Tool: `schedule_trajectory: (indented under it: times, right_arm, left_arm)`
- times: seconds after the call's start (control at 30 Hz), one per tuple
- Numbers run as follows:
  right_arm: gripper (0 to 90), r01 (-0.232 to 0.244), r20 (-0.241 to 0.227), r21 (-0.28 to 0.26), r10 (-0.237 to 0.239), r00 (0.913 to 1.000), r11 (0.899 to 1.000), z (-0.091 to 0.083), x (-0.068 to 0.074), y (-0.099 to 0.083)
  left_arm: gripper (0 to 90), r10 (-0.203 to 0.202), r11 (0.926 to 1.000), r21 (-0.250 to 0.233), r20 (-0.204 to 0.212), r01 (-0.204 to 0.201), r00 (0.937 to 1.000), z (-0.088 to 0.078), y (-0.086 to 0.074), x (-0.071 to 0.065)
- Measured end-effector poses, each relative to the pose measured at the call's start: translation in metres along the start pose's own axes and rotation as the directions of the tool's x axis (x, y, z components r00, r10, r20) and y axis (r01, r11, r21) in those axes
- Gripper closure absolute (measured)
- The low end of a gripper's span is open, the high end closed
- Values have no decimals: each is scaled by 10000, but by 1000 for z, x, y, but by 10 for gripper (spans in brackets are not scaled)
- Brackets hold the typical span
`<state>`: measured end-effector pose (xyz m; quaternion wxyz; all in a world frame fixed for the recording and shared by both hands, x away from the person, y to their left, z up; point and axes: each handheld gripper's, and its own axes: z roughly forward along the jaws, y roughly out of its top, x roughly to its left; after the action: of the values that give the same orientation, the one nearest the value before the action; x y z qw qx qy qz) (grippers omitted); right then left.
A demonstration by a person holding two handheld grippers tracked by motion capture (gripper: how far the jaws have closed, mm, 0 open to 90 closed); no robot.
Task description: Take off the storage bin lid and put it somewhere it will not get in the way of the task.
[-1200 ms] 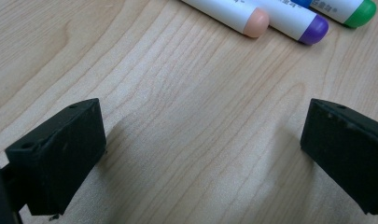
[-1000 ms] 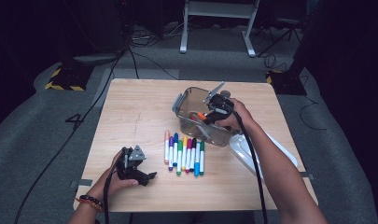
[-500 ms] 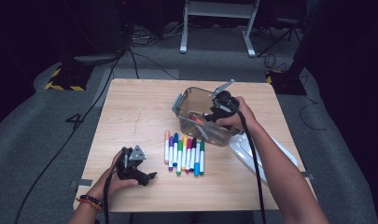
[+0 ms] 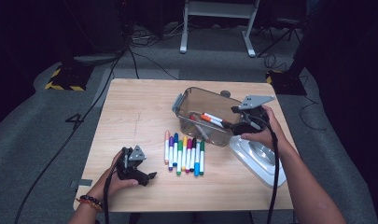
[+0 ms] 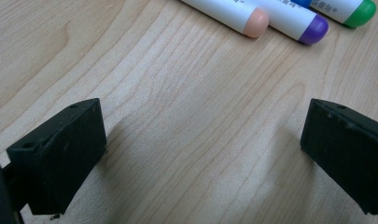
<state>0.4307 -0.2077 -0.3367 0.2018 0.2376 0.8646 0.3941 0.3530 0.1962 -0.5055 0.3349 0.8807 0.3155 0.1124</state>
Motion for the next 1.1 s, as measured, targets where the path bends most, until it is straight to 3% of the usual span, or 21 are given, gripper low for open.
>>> schedule_trajectory:
  times: [0.2, 0.27, 0.37, 0.5, 0.63, 0.7, 0.93, 1.1]
  right_arm:
    - [293, -225, -284, -653, 207, 9994, 9976, -20, 25, -25]
    - [318, -10, -320, -746, -14, 9995, 9972, -21, 36, -34]
    - [312, 114, -759, -741, -171, 9970, 9972, -17, 54, -50]
    - [301, 10, -1182, -551, -75, 9930, 9985, -2, 74, -69]
    - [300, 279, -1383, 64, -267, 9900, 9996, 22, 87, -79]
    - [305, -1, -1553, 115, 19, 9879, 9999, 35, 89, -83]
    - [343, -208, -1413, 566, 286, 9896, 9982, 77, 93, -88]
    - [366, -375, -1158, 574, 440, 9923, 9976, 92, 93, -85]
  left_arm:
    - [5, -116, 9999, -34, -49, 115, 9999, -1, -2, -2]
    - [5, -116, 9999, -33, -46, 116, 9999, -1, -1, -2]
    - [5, -119, 9999, -33, -48, 119, 9999, -1, -2, -2]
    - [5, -193, 9998, -42, -140, 193, 9997, -2, -2, -3]
    - [5, -198, 9998, -39, -139, 198, 9997, -2, -2, -3]
    - [5, -201, 9998, -31, -136, 201, 9997, -2, -2, -3]
    - [3, -197, 9998, -2, -89, 197, 9998, -1, -2, -2]
    - [2, -127, 9999, 5, -77, 127, 9999, 0, 0, -1]
